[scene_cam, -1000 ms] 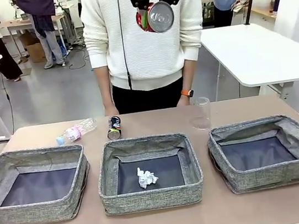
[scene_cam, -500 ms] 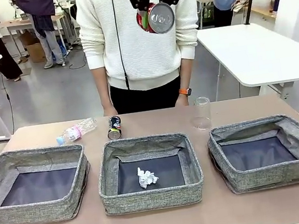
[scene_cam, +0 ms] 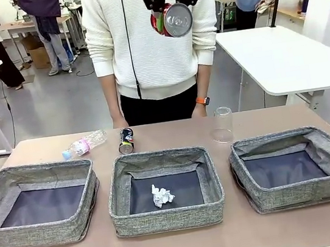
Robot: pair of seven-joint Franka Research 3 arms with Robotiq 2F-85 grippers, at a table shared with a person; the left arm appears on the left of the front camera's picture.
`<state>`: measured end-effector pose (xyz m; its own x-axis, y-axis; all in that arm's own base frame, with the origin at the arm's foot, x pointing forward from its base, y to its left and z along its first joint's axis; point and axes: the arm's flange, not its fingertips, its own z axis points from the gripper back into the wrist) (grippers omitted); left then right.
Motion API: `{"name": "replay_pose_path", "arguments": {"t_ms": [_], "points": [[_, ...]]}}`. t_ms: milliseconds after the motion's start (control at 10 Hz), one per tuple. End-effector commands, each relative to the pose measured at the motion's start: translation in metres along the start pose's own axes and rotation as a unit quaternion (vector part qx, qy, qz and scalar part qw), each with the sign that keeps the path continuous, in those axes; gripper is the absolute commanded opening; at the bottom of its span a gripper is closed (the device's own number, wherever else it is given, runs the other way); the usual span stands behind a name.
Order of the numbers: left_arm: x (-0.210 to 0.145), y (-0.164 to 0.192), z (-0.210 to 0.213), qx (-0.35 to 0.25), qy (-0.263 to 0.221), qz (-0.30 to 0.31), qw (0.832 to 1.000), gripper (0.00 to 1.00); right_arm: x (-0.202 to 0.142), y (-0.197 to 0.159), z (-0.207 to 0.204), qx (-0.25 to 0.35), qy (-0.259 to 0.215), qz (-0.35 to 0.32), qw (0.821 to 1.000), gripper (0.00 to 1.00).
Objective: Sort the waste into the appropriate baskets.
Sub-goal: Place the picked waste into the Fabric basket indicated by the person.
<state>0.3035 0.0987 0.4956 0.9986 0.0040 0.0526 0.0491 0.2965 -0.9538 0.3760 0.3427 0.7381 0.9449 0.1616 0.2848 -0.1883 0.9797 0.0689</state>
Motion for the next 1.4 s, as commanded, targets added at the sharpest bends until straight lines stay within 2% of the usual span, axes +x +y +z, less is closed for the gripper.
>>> {"name": "replay_pose_path", "arguments": {"t_ms": [0, 1300], "points": [[-0.0026, -0.0011, 0.0014, 0.001, 0.005, -0.008, 1.000, 1.00, -0.0011, 0.0020, -0.0005, -0.006, -0.008, -0.005, 1.000, 0.32], [-0.0026, -0.0011, 0.0014, 0.001, 0.005, -0.008, 1.000, 1.00, -0.0011, 0.0020, -0.0005, -0.006, -0.008, -0.005, 1.000, 0.32]]}}
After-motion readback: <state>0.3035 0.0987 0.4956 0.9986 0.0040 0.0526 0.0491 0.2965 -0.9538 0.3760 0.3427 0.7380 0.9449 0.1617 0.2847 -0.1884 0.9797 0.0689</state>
